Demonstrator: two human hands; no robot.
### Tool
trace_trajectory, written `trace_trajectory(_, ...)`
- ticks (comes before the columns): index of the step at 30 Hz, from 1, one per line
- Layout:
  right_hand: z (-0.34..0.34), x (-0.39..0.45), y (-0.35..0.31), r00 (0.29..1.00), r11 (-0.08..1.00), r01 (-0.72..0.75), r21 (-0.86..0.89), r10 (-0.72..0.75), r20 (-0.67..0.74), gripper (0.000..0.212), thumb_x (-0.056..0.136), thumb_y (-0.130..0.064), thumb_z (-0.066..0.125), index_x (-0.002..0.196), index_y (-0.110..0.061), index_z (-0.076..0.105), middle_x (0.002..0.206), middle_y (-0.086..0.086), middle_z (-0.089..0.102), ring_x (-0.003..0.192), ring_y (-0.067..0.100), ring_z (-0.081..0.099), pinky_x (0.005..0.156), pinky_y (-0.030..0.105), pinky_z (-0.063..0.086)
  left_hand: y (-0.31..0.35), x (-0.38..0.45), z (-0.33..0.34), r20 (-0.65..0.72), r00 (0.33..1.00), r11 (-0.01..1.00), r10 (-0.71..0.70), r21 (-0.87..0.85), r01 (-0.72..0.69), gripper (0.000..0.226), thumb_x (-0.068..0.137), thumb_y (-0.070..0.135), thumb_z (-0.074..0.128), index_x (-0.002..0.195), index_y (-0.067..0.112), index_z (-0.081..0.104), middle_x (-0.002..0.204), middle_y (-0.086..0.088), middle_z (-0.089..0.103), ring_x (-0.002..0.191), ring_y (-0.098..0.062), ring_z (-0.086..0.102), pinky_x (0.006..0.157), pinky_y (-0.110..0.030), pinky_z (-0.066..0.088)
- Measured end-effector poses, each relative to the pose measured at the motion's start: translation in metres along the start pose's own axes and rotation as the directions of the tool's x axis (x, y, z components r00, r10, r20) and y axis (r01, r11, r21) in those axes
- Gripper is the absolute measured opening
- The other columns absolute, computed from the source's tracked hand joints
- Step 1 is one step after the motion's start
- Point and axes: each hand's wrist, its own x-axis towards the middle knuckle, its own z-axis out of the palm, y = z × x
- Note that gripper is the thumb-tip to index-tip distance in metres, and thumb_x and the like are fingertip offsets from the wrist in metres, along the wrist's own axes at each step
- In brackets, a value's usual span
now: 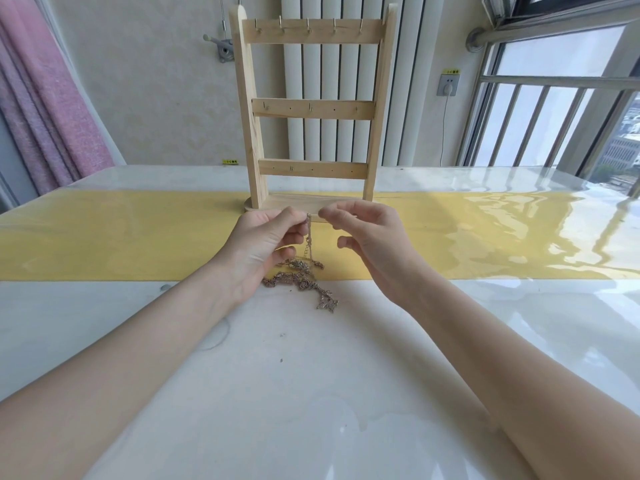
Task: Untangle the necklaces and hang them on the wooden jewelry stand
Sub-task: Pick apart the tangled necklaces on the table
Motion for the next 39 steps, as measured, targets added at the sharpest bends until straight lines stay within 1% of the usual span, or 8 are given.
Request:
trace_trajectory(4,0.003,-0.001,0.000,1.000,0.996,0.005,-0.092,-0.003,0.018,0.011,0.086,-0.014,0.068,0.075,-0.014,0.070,0.071,-0.008,0.062,0.073,0.011,0.049,0.067,0.024,0.039,-0.003,0.001,-0.002,0.004,0.999,0.995,0.045,0.087,-0.045,0.022,0.090,0.010,0.056,0.068,0.013,0.059,0.053,0.010,0.057,0.051,-0.001,0.049,0.048,-0.012,0.038)
trace_trajectory(7,0.003,-0.002,0.000,1.000,0.993,0.004,-0.117,-0.001,0.023,0.011,0.086,-0.014,0.069,0.075,-0.014,0.070,0.068,-0.008,0.060,0.069,0.010,0.046,0.064,0.021,0.039,-0.005,0.002,-0.003,0.028,0.995,0.982,0.092,0.165,-0.095,0.022,0.090,0.010,0.056,0.068,0.012,0.060,0.053,0.011,0.057,0.052,0.000,0.049,0.049,-0.012,0.038)
trace_trajectory(10,0.001,-0.002,0.000,1.000,0.991,0.005,-0.134,-0.002,0.020,0.011,0.085,-0.016,0.069,0.075,-0.015,0.070,0.074,0.000,0.058,0.070,0.014,0.044,0.066,0.023,0.039,-0.006,0.003,-0.004,0.061,0.986,0.943,0.152,0.290,-0.163,0.022,0.090,0.009,0.058,0.068,0.012,0.061,0.050,0.012,0.058,0.050,0.001,0.049,0.048,-0.012,0.038)
trace_trajectory(13,0.000,0.000,0.000,0.999,0.983,0.016,-0.185,-0.009,0.040,0.012,0.086,-0.016,0.068,0.074,-0.015,0.068,0.079,0.009,0.054,0.071,0.016,0.044,0.067,0.024,0.039,-0.007,0.003,-0.004,0.105,0.981,0.919,0.166,0.343,-0.192,0.020,0.090,0.009,0.058,0.070,0.012,0.061,0.048,0.012,0.056,0.048,0.002,0.048,0.047,-0.012,0.036)
trace_trajectory(19,-0.003,0.003,0.003,0.998,0.984,-0.011,-0.180,0.023,0.065,0.013,0.087,-0.018,0.068,0.074,-0.014,0.067,0.076,0.004,0.056,0.074,0.018,0.047,0.073,0.030,0.040,-0.010,0.003,-0.004,0.117,0.982,0.932,0.150,0.315,-0.179,0.023,0.092,0.009,0.055,0.070,0.013,0.061,0.051,0.012,0.057,0.052,0.001,0.049,0.049,-0.013,0.038)
trace_trajectory(24,-0.004,0.002,0.003,0.996,0.991,-0.021,-0.130,0.031,0.079,0.015,0.087,-0.015,0.067,0.071,-0.016,0.068,0.073,-0.003,0.059,0.079,0.020,0.046,0.073,0.031,0.039,-0.010,0.004,-0.003,0.082,0.990,0.964,0.114,0.231,-0.130,0.027,0.092,0.010,0.055,0.065,0.012,0.059,0.053,0.012,0.056,0.052,0.000,0.048,0.049,-0.013,0.038)
trace_trajectory(29,-0.004,0.002,0.004,0.999,0.994,-0.014,-0.112,0.019,0.039,0.013,0.086,-0.016,0.069,0.072,-0.017,0.068,0.068,-0.010,0.060,0.077,0.018,0.046,0.071,0.028,0.040,-0.009,0.004,-0.003,0.038,0.994,0.971,0.106,0.211,-0.112,0.028,0.091,0.011,0.055,0.063,0.012,0.058,0.053,0.011,0.055,0.051,-0.001,0.048,0.047,-0.013,0.039)
trace_trajectory(39,-0.004,0.002,0.006,0.997,0.990,-0.015,-0.143,0.026,0.076,0.014,0.086,-0.016,0.069,0.072,-0.015,0.067,0.077,0.001,0.061,0.076,0.019,0.046,0.071,0.030,0.040,-0.011,0.001,-0.002,0.063,0.988,0.935,0.141,0.321,-0.154,0.023,0.091,0.010,0.057,0.069,0.013,0.061,0.051,0.012,0.057,0.052,0.000,0.049,0.050,-0.013,0.037)
